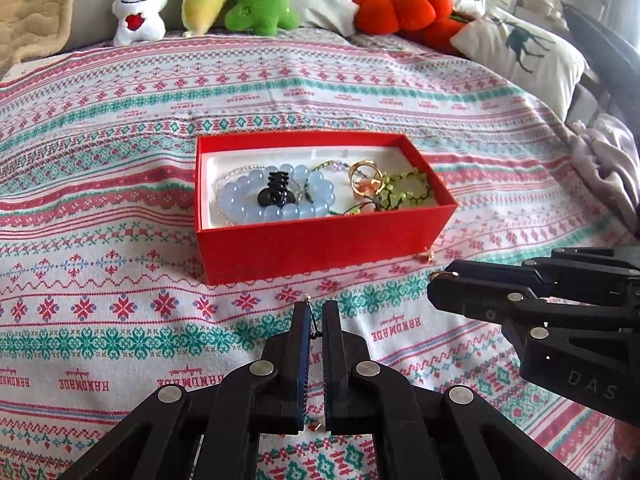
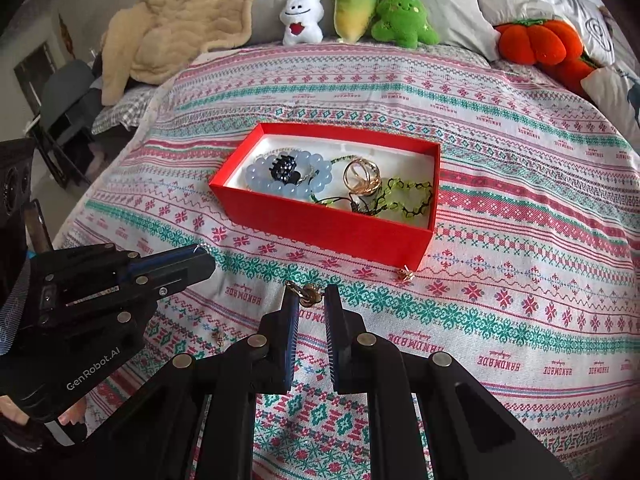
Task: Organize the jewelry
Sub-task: 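Lower the silver ring and gold earring into the red box and open both tools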
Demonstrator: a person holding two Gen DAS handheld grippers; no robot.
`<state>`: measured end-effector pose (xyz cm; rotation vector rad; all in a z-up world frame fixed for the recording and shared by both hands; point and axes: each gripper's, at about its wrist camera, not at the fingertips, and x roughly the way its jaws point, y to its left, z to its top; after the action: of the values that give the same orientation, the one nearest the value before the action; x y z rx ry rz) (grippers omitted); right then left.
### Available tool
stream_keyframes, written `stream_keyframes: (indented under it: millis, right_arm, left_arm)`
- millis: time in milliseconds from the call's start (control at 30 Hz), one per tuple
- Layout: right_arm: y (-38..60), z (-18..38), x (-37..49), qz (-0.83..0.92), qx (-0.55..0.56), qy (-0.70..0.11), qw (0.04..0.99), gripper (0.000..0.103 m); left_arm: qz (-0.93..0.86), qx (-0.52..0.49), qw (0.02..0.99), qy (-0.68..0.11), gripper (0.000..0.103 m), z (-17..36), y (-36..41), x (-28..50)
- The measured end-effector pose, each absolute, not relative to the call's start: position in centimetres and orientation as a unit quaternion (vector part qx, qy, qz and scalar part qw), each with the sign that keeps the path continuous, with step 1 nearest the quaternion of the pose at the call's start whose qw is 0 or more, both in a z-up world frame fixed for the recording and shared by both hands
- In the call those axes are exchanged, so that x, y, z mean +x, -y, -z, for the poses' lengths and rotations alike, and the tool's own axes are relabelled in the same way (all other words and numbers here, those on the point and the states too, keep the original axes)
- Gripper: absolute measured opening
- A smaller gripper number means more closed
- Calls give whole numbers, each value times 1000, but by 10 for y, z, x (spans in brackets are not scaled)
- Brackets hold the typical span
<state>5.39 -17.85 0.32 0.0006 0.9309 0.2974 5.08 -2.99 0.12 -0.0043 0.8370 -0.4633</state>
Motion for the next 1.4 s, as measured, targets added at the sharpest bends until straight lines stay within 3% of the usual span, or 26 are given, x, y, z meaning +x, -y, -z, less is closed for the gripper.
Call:
stream_keyframes:
  millis: [533,1267,1400]
  right_arm:
    - [204,-30,88,-125,54,-420,897,14]
    - [245,-7,153,-78,153,-443,880,13]
    - [244,-6,155,-80,155,-443,879,13]
  left_arm:
    - [204,4,899,-388,0,-39,40,86]
    - [179,-46,851,-491,0,-5,55,195]
    - [176,-53,847,-498,9,-4,55,197]
